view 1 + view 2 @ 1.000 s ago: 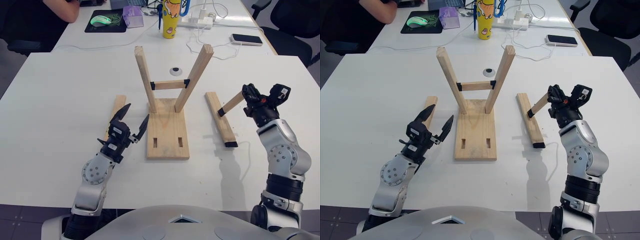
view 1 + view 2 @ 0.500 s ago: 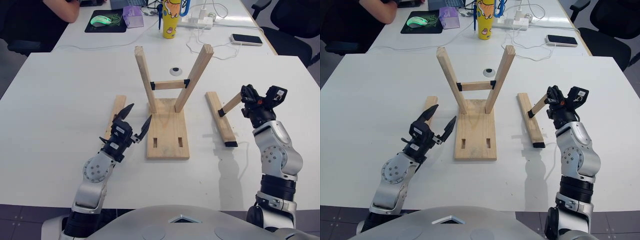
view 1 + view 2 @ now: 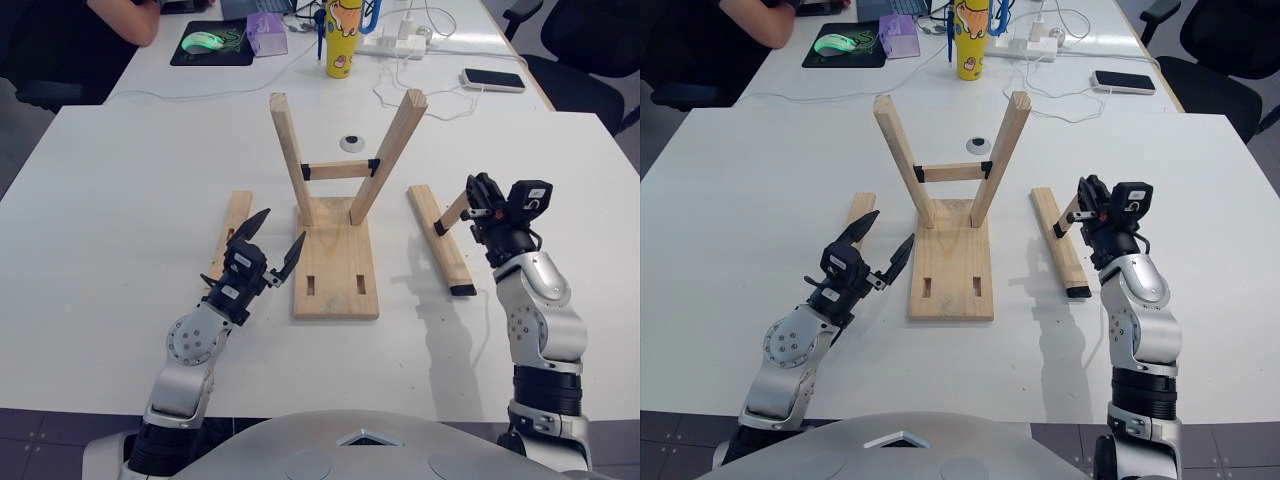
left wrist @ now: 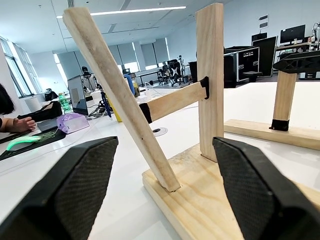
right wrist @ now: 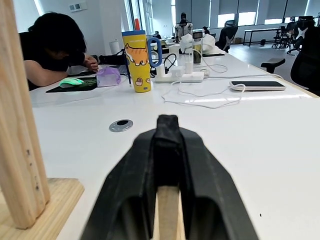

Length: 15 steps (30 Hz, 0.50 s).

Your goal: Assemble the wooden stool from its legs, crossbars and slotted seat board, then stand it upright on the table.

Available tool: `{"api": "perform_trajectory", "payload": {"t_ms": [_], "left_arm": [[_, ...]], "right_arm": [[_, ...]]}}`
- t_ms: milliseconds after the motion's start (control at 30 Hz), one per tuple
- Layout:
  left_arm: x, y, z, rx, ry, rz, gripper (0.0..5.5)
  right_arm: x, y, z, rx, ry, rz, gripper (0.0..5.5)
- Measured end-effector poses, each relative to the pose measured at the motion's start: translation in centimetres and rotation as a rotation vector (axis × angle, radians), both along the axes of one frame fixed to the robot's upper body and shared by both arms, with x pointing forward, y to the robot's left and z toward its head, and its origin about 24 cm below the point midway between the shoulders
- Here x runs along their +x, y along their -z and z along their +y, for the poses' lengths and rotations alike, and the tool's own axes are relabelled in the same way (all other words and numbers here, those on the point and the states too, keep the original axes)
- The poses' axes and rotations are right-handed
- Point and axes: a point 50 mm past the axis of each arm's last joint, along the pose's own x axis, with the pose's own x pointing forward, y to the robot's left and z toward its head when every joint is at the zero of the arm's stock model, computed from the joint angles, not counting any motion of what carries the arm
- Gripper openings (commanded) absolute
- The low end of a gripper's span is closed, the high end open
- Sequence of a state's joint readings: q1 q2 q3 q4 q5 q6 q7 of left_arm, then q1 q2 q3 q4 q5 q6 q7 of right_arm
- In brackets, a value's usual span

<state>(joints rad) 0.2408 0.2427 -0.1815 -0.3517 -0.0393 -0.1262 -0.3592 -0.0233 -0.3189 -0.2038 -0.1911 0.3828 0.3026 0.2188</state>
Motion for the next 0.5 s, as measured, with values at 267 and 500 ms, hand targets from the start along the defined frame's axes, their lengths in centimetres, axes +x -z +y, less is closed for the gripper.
{"api": "perform_trajectory", "payload": {"t_ms": [267,500], "left_arm": [[0.0,-0.1,-0.1,0.001,0.000,0.000,3.51],[0.0,-0.1,-0.1,0.003,-0.009,0.001,3.51]], "right_arm": [[0.3,0.3,0.4,-0.101,-0.082,-0.015,0.42],[1.4,0.1,-0.1,-0.068,-0.141,0.011,0.42]]}}
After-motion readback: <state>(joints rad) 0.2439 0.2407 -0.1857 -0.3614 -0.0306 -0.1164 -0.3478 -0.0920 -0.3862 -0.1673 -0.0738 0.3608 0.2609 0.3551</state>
